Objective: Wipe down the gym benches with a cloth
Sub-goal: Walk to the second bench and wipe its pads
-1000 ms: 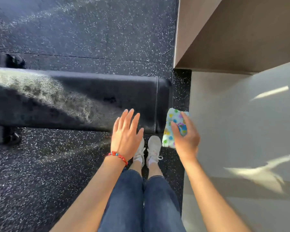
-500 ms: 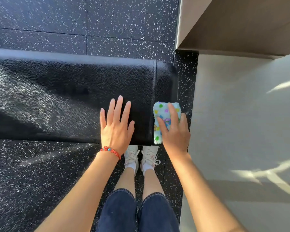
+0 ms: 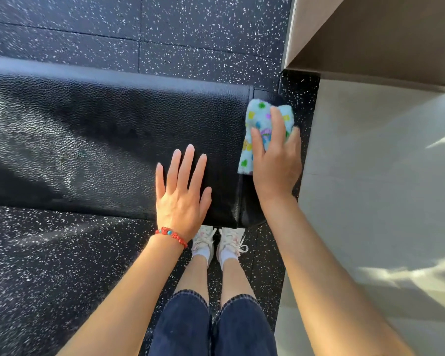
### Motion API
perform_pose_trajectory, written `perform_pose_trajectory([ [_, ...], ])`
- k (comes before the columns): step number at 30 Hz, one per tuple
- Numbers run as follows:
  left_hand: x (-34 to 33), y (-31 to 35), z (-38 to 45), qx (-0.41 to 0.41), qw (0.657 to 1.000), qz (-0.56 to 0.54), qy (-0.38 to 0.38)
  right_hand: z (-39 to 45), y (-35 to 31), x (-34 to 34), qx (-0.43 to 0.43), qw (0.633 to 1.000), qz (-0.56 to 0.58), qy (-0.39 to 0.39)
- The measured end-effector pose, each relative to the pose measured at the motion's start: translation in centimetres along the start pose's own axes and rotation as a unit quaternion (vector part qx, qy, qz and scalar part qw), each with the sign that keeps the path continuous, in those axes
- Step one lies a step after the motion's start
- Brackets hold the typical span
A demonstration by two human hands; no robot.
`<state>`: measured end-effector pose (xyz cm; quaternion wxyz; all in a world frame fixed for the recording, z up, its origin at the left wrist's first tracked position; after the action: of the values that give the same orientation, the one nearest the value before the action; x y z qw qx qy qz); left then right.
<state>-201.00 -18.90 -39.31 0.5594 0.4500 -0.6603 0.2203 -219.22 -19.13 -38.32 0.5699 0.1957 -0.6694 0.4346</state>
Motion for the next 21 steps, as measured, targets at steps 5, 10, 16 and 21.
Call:
perform_pose_trajectory([
  [5,0.1,0.0,-0.1,-0.002,1.000,-0.003,-0.002,-6.3,0.6,1.0,0.031,0.999,-0.030,-0.028],
  [10,0.9,-0.2,-0.2,-0.015,1.000,-0.002,-0.001,-8.8,1.0,1.6,-0.066,0.987,0.076,-0.122],
  [16,1.9,-3.7,0.3,0.009,1.000,0.003,0.024,-9.0,-2.3,0.6,-0.011,0.995,0.062,-0.084],
  [21,2.1,-7.5,1.7,-0.033,0.999,0.012,0.018,-5.1,-4.2,-1.0,0.047,0.997,-0.060,0.003],
])
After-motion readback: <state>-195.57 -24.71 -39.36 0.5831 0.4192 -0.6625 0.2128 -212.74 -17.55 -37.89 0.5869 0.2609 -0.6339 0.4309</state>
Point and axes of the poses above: each hand's wrist, its own z-axis towards the middle knuckle, its own x-axis out of the back of the hand, y = z × x, the point moved 5 cm from there along z, towards the middle knuckle, and after that the axes turned 7 degrees about -y, right-handed, at the moved point
